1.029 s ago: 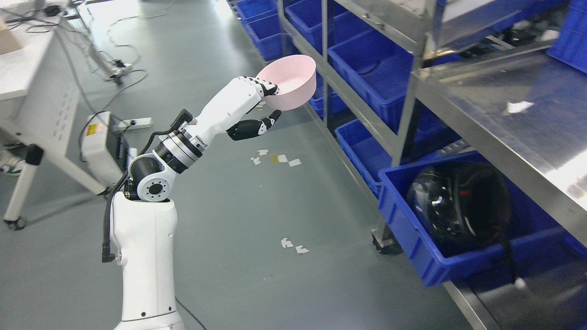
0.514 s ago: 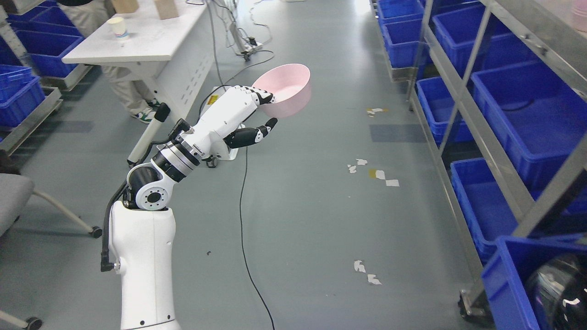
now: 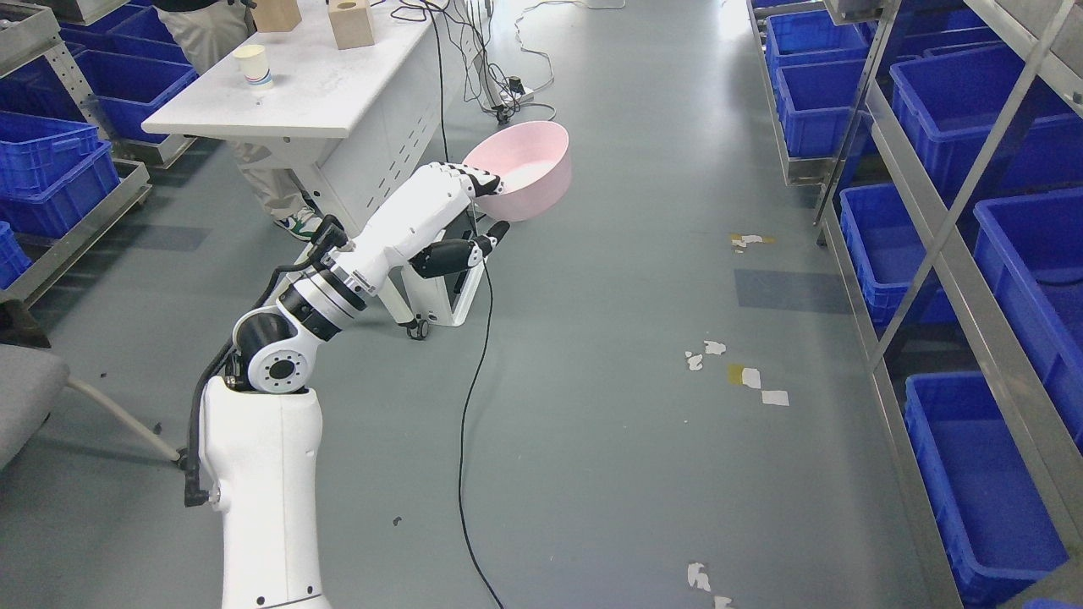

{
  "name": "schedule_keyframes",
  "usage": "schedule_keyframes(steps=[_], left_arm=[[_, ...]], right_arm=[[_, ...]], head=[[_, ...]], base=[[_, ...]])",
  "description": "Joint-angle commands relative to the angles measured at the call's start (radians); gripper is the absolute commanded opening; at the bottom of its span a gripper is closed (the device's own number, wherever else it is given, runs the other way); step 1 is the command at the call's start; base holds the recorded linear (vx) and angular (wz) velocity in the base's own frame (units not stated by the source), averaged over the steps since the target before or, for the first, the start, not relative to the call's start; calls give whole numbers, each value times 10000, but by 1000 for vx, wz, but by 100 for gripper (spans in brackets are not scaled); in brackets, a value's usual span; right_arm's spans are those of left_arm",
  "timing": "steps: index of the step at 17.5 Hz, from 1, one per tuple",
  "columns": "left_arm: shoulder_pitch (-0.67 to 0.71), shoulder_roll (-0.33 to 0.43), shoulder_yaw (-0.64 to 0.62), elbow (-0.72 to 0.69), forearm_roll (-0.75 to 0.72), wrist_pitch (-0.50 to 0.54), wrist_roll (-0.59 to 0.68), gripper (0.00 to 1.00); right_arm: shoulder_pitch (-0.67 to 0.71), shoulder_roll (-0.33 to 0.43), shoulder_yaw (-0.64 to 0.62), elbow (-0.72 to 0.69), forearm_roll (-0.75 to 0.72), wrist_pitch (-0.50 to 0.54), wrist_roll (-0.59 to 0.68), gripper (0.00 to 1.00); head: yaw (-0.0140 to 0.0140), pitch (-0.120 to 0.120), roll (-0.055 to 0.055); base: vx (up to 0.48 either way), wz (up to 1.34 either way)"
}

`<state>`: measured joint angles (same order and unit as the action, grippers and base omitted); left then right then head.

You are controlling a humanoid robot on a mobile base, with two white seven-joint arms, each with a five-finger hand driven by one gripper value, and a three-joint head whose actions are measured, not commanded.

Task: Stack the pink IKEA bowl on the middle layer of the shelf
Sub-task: 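Hold the pink bowl raised in the left hand while driving to the other shelf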

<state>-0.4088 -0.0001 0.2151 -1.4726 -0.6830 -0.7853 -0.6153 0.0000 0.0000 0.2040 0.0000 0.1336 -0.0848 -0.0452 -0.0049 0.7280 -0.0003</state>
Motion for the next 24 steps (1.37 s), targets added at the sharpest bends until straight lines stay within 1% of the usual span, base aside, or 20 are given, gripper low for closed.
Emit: schedule_keyframes(steps=[1,11,18,24], left_arm=[[53,175,-264,0,35,-1,2,4],[23,175,-295,46,35,-1,2,3],[23,175,-295,46,50,-1,2,3],[23,175,-525,46,50,-1,2,3]], right_arm=[[154,-175,0,-175,-2,5,-8,100],[154,-175,0,-175,-2,5,-8,100],[154,-175,0,-175,-2,5,-8,100],[154,-175,0,-175,-2,5,-8,100]], head=[[0,0,0],[-1,2,0],[-1,2,0],[-2,2,0]], base=[[338,16],[365,-15],[423,59],[397,83]])
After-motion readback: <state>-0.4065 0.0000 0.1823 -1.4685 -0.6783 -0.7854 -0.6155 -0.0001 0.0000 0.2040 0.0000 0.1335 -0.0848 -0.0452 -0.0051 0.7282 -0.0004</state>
